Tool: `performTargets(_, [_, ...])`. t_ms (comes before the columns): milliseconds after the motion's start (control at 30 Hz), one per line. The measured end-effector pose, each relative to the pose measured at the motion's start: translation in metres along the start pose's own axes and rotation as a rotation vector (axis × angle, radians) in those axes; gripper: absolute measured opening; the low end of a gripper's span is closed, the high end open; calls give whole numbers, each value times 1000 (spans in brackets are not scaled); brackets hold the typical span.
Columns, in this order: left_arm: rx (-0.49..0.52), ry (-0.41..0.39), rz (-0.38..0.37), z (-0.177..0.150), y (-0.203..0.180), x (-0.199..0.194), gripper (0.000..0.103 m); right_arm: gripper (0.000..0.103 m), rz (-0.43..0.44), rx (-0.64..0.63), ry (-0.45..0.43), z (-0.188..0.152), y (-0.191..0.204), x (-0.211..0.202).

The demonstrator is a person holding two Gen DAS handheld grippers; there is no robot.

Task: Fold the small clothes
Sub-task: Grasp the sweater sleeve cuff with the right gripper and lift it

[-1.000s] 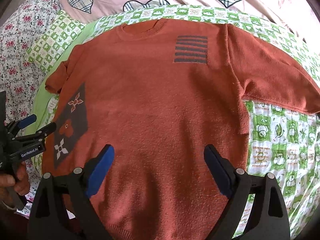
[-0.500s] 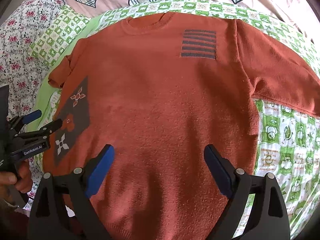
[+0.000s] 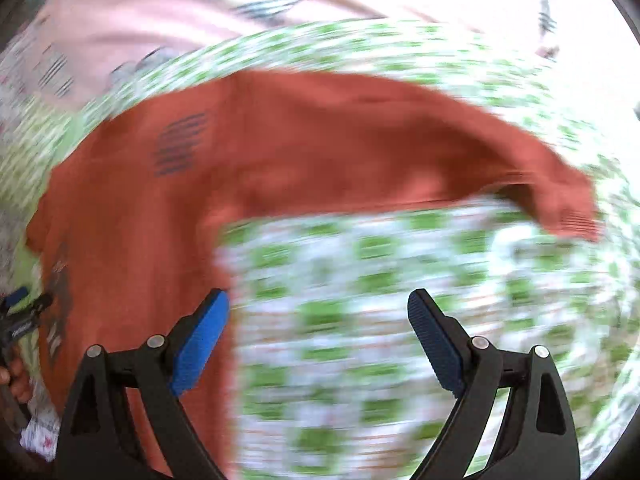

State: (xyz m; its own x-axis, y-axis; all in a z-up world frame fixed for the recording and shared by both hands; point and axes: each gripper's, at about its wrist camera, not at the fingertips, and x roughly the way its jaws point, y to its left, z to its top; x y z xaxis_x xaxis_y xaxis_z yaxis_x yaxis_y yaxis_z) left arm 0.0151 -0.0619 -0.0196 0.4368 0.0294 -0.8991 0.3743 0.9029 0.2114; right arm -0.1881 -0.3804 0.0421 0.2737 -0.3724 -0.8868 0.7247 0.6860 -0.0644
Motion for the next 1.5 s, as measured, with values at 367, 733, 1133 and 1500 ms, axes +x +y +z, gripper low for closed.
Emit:
performTargets(367, [54, 16, -15, 17, -67, -3, 88, 88, -221, 274, -12, 29, -189, 5])
performTargets(733, [50, 40, 25, 17, -71, -4, 88, 7, -135, 211, 72, 41, -163, 48])
performTargets(1133, [0, 17, -11, 8, -17, 4, 88, 7, 151, -81, -11, 79, 52, -2])
performTargets(1500, [-113, 3, -38, 2, 87, 14, 88, 7, 470, -319, 61, 66, 298, 20])
